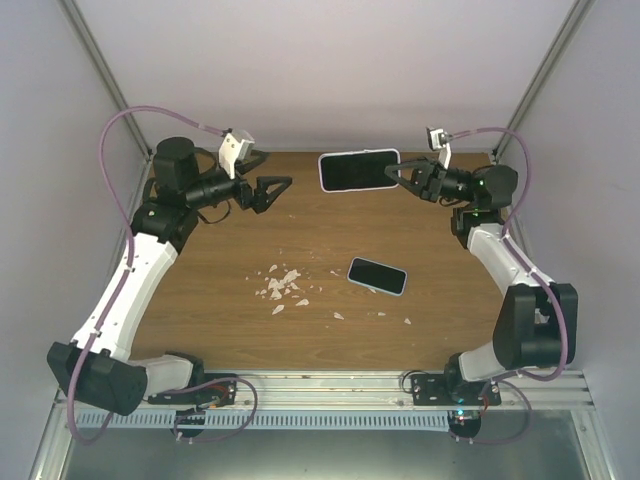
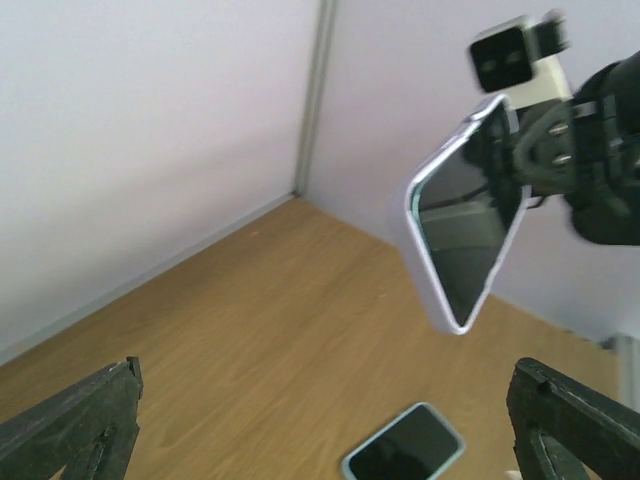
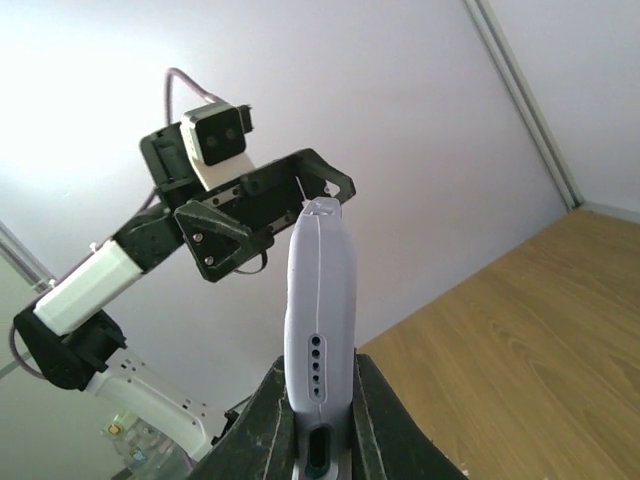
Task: Take the phone out of the phone case
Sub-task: Adjust the phone.
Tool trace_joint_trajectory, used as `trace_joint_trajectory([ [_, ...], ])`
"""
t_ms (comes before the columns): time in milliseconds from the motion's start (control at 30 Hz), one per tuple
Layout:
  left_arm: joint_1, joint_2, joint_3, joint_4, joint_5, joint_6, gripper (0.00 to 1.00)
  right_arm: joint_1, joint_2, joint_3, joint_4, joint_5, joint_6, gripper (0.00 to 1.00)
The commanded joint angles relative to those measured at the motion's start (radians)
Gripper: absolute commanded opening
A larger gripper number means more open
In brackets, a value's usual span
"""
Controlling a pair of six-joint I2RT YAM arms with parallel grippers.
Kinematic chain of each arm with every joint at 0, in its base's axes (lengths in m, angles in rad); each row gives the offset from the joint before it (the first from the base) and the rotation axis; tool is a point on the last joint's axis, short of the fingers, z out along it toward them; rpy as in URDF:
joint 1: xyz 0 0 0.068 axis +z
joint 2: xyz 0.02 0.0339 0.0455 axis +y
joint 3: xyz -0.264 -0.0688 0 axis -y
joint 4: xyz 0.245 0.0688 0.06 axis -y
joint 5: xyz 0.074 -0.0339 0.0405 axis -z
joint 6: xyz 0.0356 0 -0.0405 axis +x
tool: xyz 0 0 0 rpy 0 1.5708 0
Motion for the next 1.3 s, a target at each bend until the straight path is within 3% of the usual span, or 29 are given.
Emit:
trace_joint_trajectory([
  [0, 0.019, -0.032, -0.053, 0.211, 0.279, -0.182, 0.99, -0.007, -0.015, -0.026, 0.363, 0.042, 0.215, 0.01],
  [133, 0.017, -0.047, -0.126, 0.428, 0.353, -0.352, 0.98, -0.007, -0.023, -0.037, 0.391, 0.078, 0.24, 0.01],
  [433, -0.012, 0.028, -0.184, 0.644, 0.324, -0.674, 0.9, -0.007, -0.05, -0.098, 0.417, 0.199, 0.318, 0.01],
  [933, -0.149, 0.155, -0.164, 0.754, 0.281, -0.778, 0.87, 0.035, -0.046, -0.161, 0.54, 0.274, 0.366, 0.0],
  [1067, -0.19, 0.199, -0.113, 0.739, 0.274, -0.745, 0.85, 0.044, -0.044, -0.165, 0.543, 0.283, 0.366, 0.0],
  [1267, -0.206, 0.249, -0.047, 0.739, 0.255, -0.739, 0.72, 0.05, -0.05, -0.186, 0.558, 0.297, 0.366, 0.01],
])
